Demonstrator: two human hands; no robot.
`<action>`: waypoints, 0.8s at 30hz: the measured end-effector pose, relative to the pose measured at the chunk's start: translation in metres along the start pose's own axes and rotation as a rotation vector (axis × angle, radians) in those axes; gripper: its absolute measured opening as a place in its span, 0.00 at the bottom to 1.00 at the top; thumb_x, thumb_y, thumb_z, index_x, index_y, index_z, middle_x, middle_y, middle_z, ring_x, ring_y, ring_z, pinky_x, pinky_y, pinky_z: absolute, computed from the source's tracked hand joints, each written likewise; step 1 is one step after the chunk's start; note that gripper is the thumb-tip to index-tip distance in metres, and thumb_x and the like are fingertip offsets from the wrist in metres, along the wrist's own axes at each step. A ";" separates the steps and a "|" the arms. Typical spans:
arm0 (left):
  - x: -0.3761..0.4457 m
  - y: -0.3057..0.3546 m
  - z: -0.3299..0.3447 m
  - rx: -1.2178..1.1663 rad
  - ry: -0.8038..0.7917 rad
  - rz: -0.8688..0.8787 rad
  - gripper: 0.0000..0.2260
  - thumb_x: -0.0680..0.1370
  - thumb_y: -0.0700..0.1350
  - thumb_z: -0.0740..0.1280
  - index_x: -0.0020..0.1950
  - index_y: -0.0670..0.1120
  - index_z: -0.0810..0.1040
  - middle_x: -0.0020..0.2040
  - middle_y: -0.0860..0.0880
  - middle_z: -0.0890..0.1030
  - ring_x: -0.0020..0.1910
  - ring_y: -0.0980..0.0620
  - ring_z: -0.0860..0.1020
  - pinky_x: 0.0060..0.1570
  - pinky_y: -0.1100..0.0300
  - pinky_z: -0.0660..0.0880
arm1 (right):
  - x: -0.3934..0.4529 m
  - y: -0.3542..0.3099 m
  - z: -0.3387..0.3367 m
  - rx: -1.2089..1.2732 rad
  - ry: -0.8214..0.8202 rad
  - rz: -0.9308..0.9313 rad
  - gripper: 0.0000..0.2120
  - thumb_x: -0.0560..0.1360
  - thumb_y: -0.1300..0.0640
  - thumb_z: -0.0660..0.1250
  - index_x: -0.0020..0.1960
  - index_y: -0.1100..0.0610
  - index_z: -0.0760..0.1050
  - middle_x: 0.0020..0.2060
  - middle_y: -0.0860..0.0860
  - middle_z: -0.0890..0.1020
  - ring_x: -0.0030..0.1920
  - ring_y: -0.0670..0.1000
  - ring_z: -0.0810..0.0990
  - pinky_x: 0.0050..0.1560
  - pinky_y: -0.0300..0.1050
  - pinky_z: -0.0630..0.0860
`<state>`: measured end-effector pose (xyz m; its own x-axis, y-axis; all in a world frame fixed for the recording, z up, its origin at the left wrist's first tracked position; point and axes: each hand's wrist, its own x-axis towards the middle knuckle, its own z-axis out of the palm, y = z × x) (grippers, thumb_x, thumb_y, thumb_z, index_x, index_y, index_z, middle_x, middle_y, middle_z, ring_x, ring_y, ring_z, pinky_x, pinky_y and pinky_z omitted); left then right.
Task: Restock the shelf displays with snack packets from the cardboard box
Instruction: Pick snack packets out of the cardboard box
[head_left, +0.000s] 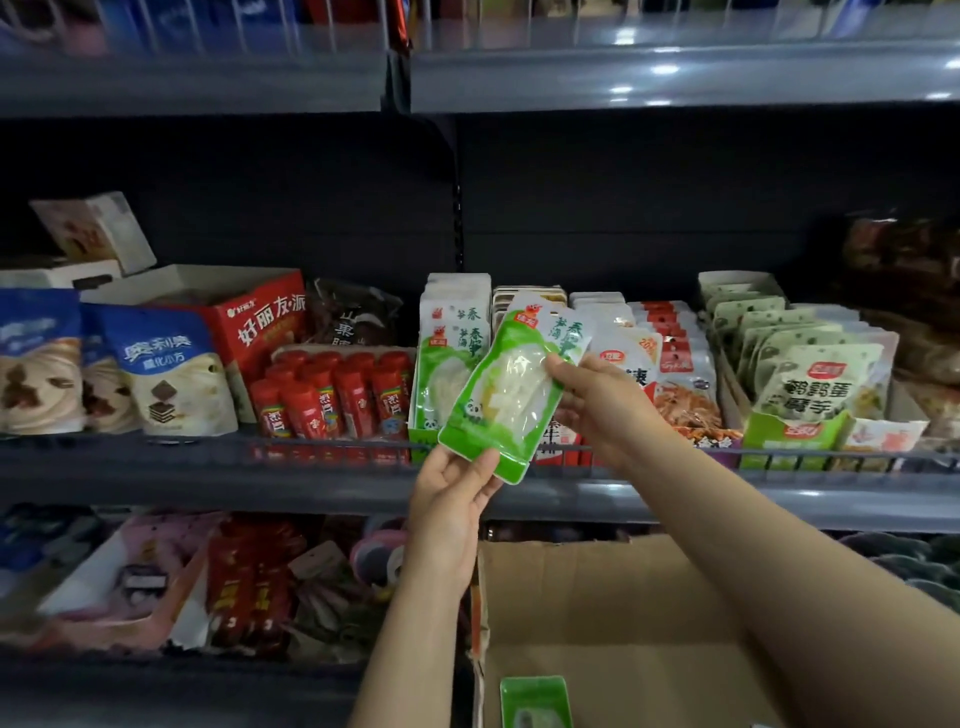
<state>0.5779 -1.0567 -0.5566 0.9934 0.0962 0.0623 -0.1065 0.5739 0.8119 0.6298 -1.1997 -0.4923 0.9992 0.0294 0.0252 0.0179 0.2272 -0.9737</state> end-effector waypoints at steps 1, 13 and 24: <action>0.002 0.000 -0.001 0.033 0.024 0.030 0.10 0.76 0.33 0.64 0.55 0.43 0.76 0.48 0.49 0.84 0.49 0.53 0.82 0.46 0.62 0.77 | 0.005 -0.003 0.004 -0.037 0.001 -0.019 0.06 0.77 0.59 0.65 0.52 0.60 0.76 0.43 0.53 0.83 0.39 0.50 0.78 0.41 0.43 0.75; 0.019 -0.019 -0.020 1.004 0.290 0.373 0.22 0.79 0.43 0.63 0.73 0.50 0.65 0.72 0.53 0.64 0.70 0.56 0.64 0.65 0.64 0.66 | 0.072 -0.014 0.051 -0.237 0.129 -0.164 0.05 0.75 0.61 0.68 0.51 0.56 0.77 0.41 0.49 0.81 0.40 0.48 0.81 0.47 0.44 0.78; 0.023 -0.028 -0.033 1.510 0.156 0.341 0.28 0.81 0.47 0.57 0.77 0.56 0.47 0.77 0.55 0.37 0.73 0.59 0.33 0.72 0.55 0.38 | 0.105 0.003 0.072 -0.737 0.078 -0.209 0.20 0.74 0.52 0.70 0.63 0.58 0.74 0.55 0.52 0.81 0.51 0.51 0.80 0.52 0.43 0.75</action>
<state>0.6020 -1.0433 -0.5971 0.9077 0.1828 0.3778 -0.0827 -0.8046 0.5880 0.7319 -1.1262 -0.4759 0.9717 -0.0173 0.2355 0.1974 -0.4875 -0.8505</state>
